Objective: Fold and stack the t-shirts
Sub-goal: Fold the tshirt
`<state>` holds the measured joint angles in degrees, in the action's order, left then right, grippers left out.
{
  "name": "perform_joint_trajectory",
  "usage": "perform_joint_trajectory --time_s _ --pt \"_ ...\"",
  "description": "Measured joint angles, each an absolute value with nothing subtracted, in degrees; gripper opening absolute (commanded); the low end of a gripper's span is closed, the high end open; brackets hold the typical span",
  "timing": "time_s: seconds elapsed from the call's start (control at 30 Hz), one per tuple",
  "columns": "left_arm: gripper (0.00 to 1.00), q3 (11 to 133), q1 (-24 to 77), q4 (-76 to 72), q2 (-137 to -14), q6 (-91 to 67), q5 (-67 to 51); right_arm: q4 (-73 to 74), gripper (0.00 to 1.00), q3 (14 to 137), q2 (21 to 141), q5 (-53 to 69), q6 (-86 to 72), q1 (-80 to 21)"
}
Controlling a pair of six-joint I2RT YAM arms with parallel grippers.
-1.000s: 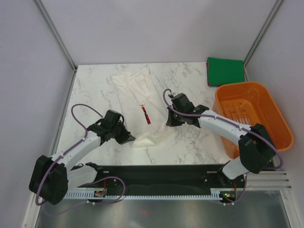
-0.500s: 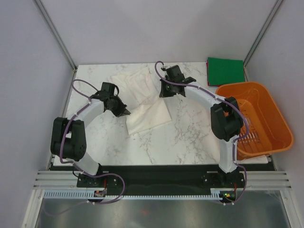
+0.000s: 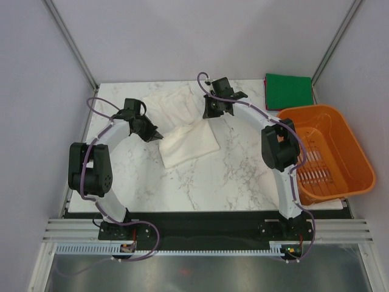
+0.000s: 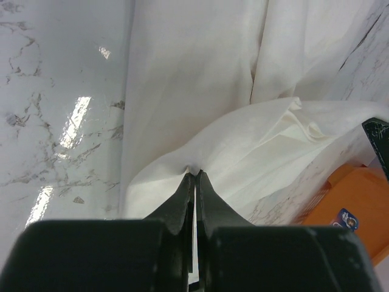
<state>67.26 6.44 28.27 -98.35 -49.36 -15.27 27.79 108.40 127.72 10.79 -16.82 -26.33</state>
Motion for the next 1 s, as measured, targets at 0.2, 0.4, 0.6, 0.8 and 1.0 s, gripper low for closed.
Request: perform_joint_trajectory --time_s 0.2,0.4,0.6,0.8,1.0 --pt "0.02 67.6 6.2 28.4 -98.3 -49.3 -15.0 27.9 0.0 109.8 127.7 10.7 -16.7 -26.1" --pt "0.02 69.8 5.1 28.4 -99.8 -49.3 -15.2 28.0 0.0 113.3 128.6 10.9 -16.7 -26.0" --pt "0.02 71.1 3.4 28.2 -102.9 -49.3 -15.2 27.4 0.0 116.2 132.0 11.8 -16.7 -25.7" --pt "0.02 72.8 2.9 28.1 -106.5 -48.5 -15.5 25.3 0.0 117.1 135.7 12.3 -16.1 -25.6" --pt "0.09 75.2 2.2 27.8 -107.5 -48.0 -15.6 23.9 0.09 120.2 138.4 12.3 -15.4 -25.5"
